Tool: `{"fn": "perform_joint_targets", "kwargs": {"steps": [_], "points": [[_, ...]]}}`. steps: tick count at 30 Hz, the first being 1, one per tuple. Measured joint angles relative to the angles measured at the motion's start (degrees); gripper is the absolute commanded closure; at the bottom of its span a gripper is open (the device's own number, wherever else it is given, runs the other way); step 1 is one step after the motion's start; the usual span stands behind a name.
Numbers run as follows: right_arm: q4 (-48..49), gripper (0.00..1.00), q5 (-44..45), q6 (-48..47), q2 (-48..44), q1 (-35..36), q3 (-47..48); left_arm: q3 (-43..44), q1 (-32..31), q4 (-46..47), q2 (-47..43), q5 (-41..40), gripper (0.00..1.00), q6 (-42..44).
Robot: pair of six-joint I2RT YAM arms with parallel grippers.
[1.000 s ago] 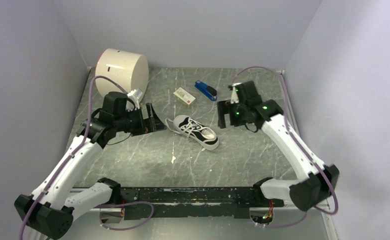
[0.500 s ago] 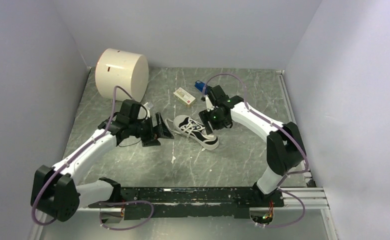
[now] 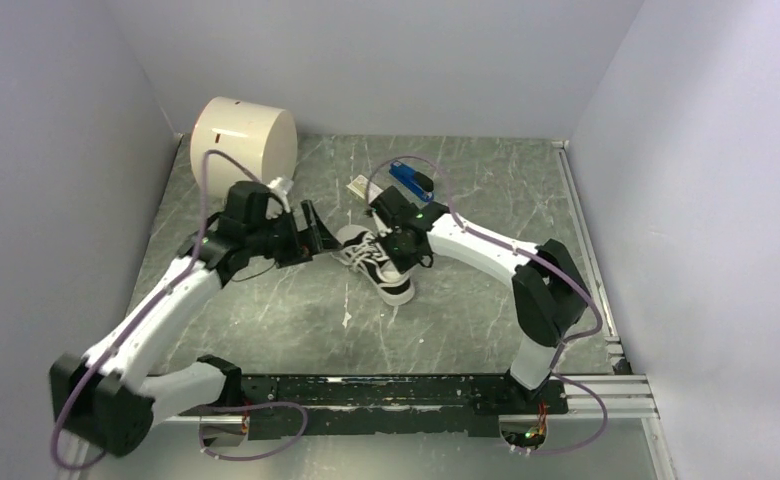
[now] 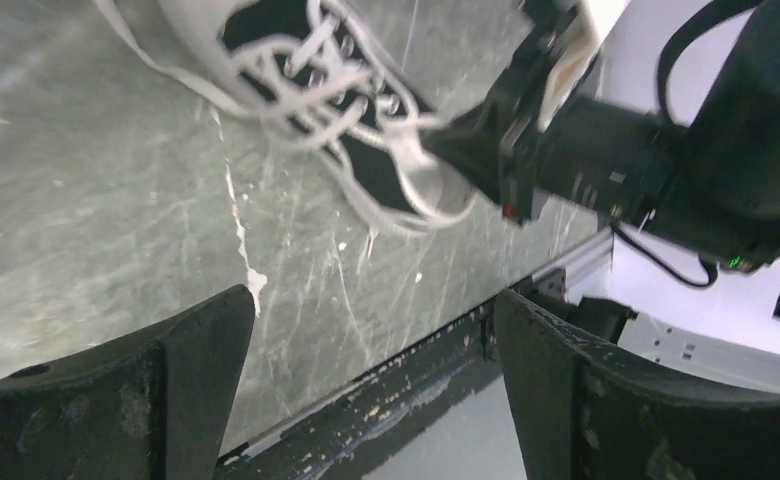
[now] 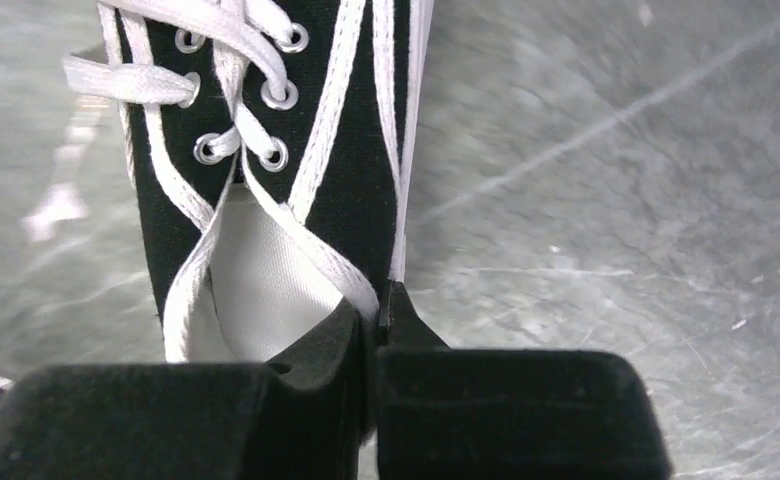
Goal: Tie the shoes
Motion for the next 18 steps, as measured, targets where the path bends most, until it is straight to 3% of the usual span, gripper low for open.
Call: {"fn": "perform_joint_targets", "kwargs": {"steps": [9, 13, 18], "points": [[-3.61, 1.0, 1.4, 7.65, -3.65, 15.02, 19.41, 7.13, -0.02, -11.13, -21.99, -16.96, 0.03, 0.2], [-4.0, 1.0, 8.37, 12.92, -4.31, 14.6, 18.23, 8.15, -0.02, -13.4, -23.15, -19.98, 0.03, 0.17], [-5.01, 1.0, 17.68, 20.15, -2.25, 11.1, 7.13, 8.09, -0.04, -14.64, -17.53, -19.41, 0.03, 0.74]]}}
